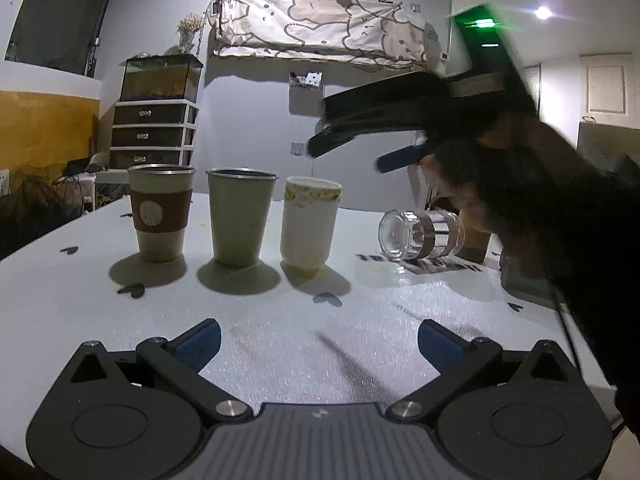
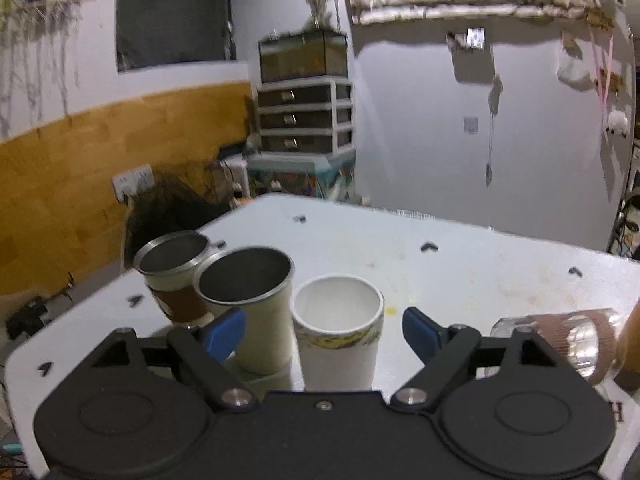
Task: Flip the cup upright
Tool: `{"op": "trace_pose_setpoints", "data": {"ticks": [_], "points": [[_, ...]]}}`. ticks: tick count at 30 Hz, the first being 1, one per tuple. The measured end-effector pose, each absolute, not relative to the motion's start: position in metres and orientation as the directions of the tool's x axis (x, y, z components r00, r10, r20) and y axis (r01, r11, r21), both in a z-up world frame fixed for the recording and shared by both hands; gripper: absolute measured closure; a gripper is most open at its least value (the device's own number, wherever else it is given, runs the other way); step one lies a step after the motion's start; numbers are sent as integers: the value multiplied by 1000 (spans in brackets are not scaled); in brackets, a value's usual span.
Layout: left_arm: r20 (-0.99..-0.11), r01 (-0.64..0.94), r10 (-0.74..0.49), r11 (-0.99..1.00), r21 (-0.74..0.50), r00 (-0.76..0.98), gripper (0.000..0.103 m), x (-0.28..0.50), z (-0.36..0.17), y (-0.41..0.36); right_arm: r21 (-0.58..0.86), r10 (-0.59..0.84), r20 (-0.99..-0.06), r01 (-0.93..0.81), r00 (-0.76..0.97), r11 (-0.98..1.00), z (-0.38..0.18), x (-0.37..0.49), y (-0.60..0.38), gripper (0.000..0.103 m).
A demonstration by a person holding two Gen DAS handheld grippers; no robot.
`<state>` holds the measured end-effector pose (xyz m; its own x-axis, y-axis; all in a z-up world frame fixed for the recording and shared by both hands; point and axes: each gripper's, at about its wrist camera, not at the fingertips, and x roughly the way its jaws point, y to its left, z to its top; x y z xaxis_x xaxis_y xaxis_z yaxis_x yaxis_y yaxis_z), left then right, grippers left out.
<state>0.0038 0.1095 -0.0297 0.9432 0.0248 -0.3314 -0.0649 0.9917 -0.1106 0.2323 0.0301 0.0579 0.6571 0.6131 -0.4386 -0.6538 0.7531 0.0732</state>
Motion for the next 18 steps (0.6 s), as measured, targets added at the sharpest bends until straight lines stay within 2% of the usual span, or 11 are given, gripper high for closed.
{"op": "trace_pose_setpoints", "data": {"ticks": [8, 18], "points": [[-288, -80, 54, 994, -79, 956, 0, 1, -18, 106, 90, 642, -293, -648, 708, 756, 75, 166, -40, 13], [-235, -93, 81, 995, -43, 969, 0, -10, -1, 97, 73, 559, -229, -559, 797, 826, 54, 112, -122, 9]]}}
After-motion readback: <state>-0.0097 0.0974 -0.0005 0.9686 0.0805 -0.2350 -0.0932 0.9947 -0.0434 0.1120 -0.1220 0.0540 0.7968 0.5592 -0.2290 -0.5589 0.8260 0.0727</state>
